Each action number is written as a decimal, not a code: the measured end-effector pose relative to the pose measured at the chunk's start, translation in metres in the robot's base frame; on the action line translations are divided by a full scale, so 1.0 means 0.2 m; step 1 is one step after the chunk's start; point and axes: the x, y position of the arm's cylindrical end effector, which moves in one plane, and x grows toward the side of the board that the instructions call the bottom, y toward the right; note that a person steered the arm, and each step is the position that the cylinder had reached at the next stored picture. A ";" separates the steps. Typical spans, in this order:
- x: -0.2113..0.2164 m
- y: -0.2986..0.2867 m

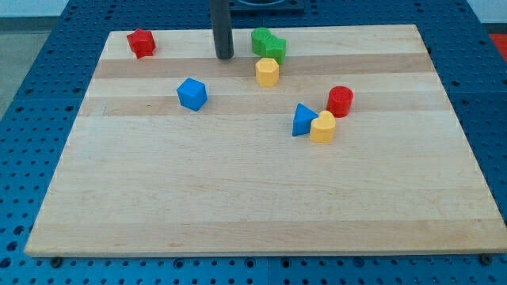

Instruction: Point your arm at the blue triangle

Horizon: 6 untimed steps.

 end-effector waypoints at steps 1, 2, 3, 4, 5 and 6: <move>0.12 -0.02; 0.27 0.02; 0.46 0.06; 0.65 0.14; 0.84 0.25; 0.98 0.38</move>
